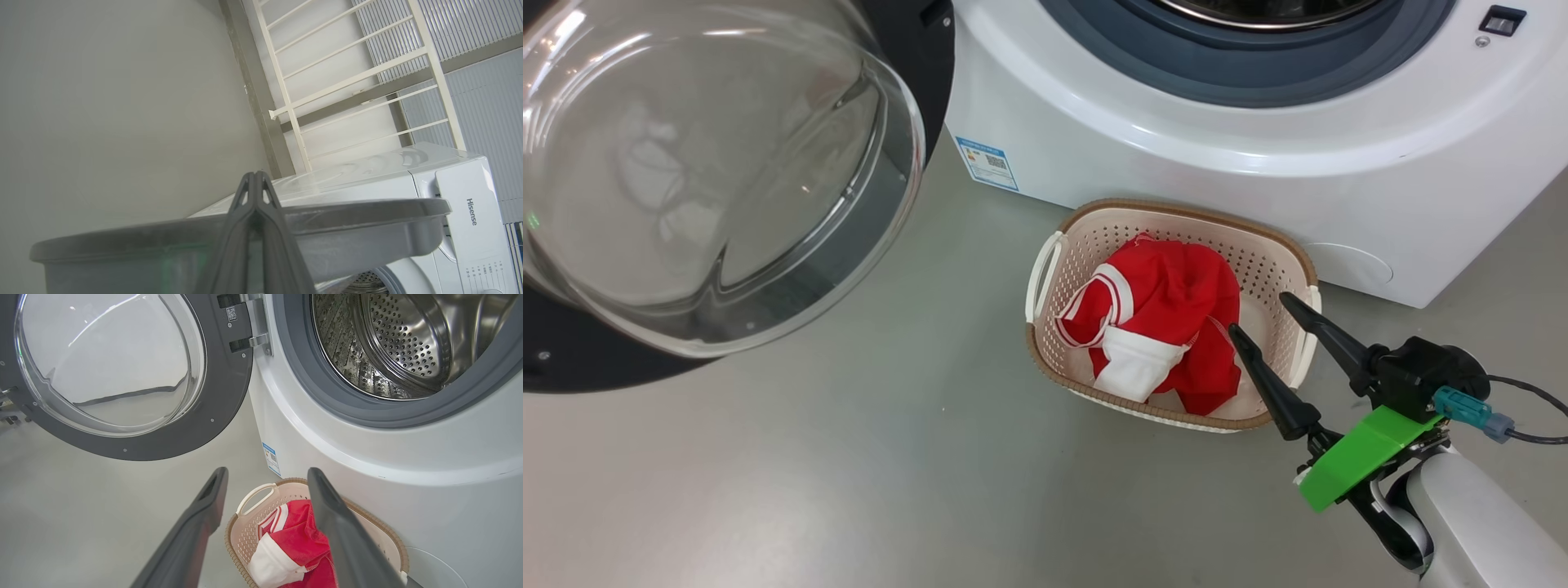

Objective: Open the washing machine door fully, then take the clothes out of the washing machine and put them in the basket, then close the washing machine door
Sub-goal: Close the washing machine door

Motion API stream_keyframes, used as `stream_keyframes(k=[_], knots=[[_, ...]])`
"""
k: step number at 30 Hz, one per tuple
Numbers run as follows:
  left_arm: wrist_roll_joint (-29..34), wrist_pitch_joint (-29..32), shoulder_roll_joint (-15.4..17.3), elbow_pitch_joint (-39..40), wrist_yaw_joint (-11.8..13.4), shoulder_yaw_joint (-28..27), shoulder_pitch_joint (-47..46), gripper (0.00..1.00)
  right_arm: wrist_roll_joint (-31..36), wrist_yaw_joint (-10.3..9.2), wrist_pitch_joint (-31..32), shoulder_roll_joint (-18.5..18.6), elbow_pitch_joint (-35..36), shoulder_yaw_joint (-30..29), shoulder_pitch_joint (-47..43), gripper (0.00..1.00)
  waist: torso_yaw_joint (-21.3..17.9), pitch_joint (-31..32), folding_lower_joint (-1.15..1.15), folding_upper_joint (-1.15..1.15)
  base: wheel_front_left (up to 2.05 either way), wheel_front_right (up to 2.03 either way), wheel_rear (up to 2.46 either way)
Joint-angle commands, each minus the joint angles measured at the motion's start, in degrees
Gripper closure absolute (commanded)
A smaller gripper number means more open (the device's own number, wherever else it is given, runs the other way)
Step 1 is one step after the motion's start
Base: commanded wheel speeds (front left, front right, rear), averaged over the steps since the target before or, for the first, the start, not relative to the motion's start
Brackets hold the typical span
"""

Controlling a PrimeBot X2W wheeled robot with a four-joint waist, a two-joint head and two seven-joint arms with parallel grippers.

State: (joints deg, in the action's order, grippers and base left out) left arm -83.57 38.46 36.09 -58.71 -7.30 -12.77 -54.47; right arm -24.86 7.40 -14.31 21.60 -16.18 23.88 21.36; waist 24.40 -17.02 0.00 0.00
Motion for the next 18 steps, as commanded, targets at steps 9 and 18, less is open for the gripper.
stream_keyframes(k=[9,18], knots=[[-1.9,8.33,2.34,7.58,-0.18,0.91,4.03,1.0,0.16,0.09,-0.69,-0.31,0.92,1.04,0.88,0.0,0.31,0.94,0.0,0.0,0.0,0.0,0.0],[-5.06,17.23,1.65,16.23,-0.19,1.62,8.99,1.0,-0.02,0.09,-0.69,-0.45,0.99,0.62,0.02,0.0,0.67,2.52,0.0,0.0,0.0,0.0,0.0]])
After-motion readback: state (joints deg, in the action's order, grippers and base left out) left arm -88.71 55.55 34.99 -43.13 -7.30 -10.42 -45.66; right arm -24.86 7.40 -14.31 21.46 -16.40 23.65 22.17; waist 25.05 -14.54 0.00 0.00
